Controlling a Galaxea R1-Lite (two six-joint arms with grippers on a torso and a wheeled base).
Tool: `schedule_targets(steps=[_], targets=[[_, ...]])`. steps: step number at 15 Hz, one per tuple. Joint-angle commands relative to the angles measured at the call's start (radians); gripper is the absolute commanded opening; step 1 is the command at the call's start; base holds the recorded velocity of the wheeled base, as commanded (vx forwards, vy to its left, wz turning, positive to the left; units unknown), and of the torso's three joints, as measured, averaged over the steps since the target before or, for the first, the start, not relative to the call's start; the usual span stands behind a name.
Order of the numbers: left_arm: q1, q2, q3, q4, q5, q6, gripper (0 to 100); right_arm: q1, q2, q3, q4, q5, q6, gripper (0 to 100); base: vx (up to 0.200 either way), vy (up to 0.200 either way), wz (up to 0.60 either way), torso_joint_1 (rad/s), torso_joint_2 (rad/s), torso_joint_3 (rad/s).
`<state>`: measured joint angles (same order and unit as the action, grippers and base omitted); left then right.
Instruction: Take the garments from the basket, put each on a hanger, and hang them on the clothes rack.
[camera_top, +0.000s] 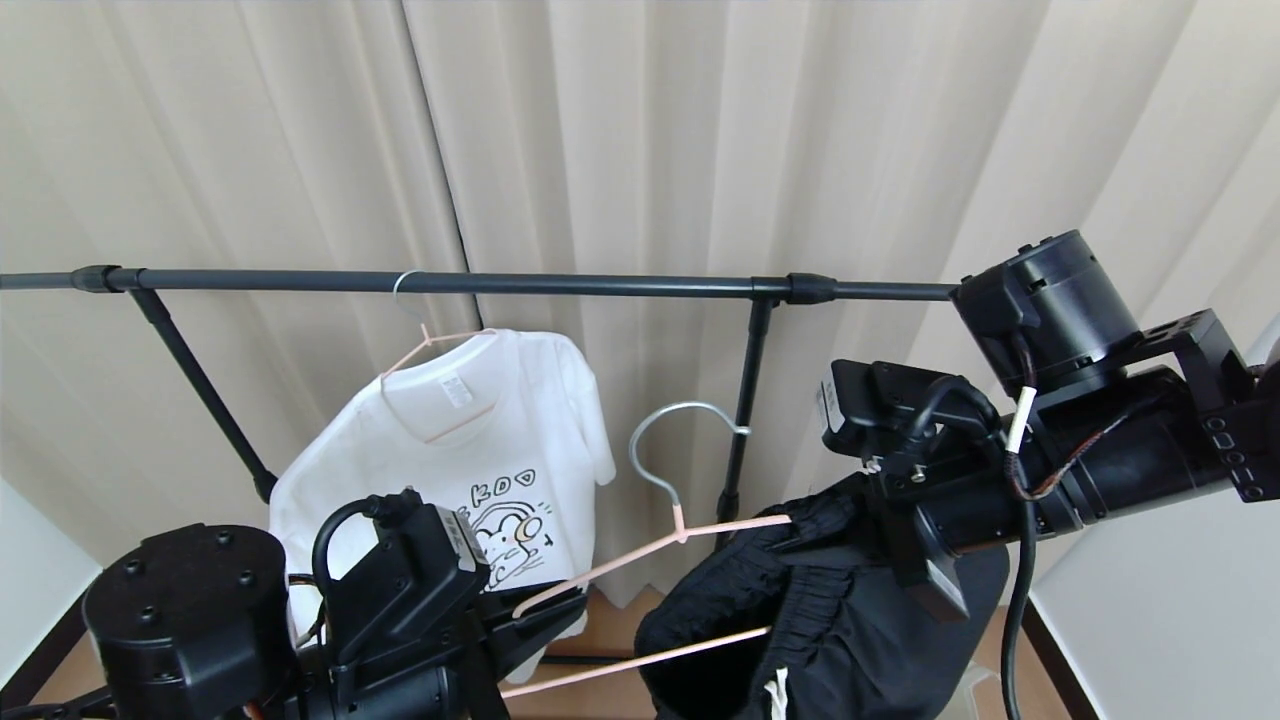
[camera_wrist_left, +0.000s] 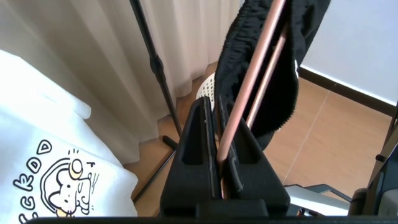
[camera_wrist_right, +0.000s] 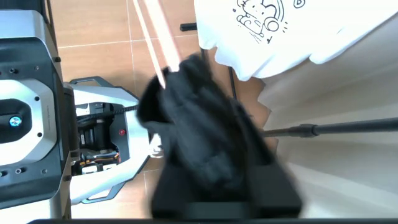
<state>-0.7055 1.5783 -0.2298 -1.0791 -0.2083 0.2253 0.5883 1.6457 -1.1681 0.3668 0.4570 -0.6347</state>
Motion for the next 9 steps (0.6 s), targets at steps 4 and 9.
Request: schedule_targets(steps=[4,9], targets=[[0.0,0.0,0.003,0.001,0.0,0.0,0,0.016,-0.018,0.01,0.0,0.0,0.001,0,0.0,0.0,0.0,0.0,0.0,0.0],[0.001,-0.001,0.007,-0.012,-0.003,0.0,0,0.018,-0.034,0.033,-0.002,0.0,0.004,0,0.0,0.0,0.0,0.0,0.0,0.0]])
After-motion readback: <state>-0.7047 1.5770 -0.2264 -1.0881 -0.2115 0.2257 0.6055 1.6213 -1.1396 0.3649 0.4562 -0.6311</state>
